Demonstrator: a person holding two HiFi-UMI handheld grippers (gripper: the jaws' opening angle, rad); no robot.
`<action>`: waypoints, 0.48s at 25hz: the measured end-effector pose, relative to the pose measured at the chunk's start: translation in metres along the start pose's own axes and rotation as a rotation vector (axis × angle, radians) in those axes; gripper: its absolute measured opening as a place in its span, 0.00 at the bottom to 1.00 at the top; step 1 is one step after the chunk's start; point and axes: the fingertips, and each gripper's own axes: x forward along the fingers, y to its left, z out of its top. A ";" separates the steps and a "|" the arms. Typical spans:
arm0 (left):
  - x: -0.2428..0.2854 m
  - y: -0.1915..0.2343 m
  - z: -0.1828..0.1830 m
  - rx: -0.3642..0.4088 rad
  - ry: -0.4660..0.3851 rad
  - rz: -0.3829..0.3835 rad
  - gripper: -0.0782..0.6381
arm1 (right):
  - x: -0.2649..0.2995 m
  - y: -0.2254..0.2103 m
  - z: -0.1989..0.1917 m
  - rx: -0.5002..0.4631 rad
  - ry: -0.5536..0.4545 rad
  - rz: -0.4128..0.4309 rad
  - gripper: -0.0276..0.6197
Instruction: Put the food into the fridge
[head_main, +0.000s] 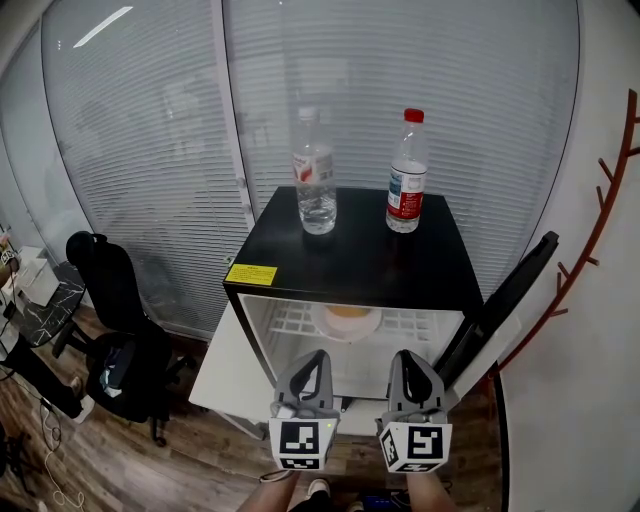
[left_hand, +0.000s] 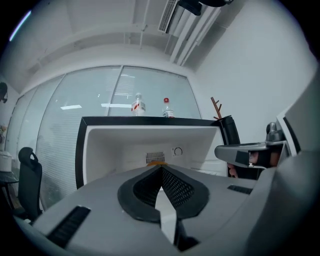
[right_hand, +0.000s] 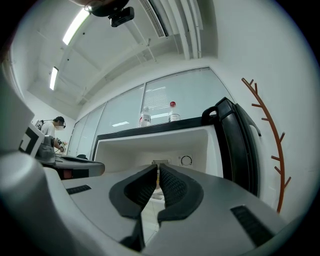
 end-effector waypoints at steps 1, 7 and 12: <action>0.000 -0.001 0.000 -0.002 0.000 -0.003 0.15 | 0.001 0.002 0.000 -0.010 0.003 0.006 0.10; 0.002 -0.003 -0.001 -0.006 -0.007 -0.011 0.15 | 0.004 0.008 -0.002 -0.030 0.016 0.028 0.09; 0.004 -0.002 0.002 -0.005 -0.018 -0.007 0.15 | 0.005 0.010 -0.003 -0.035 0.018 0.035 0.10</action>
